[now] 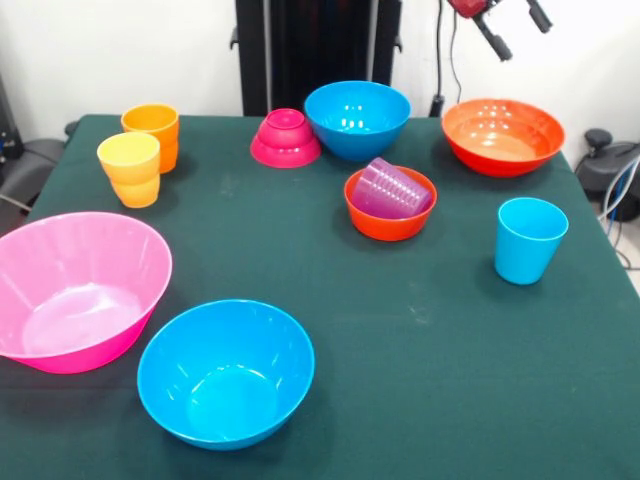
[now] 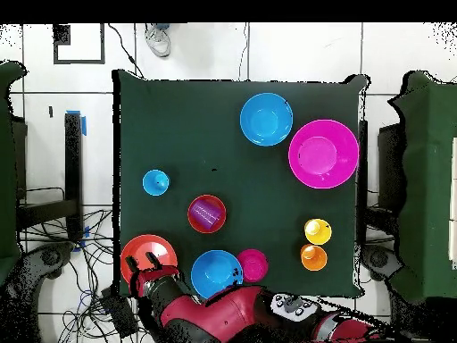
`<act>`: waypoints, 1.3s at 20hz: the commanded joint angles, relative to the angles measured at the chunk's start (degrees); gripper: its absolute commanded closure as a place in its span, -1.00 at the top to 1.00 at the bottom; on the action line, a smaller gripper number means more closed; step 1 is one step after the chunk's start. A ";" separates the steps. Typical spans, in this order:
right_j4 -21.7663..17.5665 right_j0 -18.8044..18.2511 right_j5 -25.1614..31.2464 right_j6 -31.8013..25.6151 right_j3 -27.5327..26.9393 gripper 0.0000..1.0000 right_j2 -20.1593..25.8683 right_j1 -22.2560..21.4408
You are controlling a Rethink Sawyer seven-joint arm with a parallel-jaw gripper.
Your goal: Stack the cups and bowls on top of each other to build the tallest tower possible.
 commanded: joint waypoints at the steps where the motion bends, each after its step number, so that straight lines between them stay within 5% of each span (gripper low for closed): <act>1: 2.63 5.92 12.74 1.24 1.12 1.00 -4.58 -9.50; 9: -1.47 9.54 5.12 3.01 1.92 1.00 -12.05 -7.27; 17: -21.47 -6.61 12.85 2.13 -3.78 1.00 -9.55 0.61; 21: -29.67 -11.07 12.56 4.45 -7.94 1.00 -9.43 7.30; 26: -38.74 -21.36 22.28 10.81 -7.81 1.00 0.43 7.57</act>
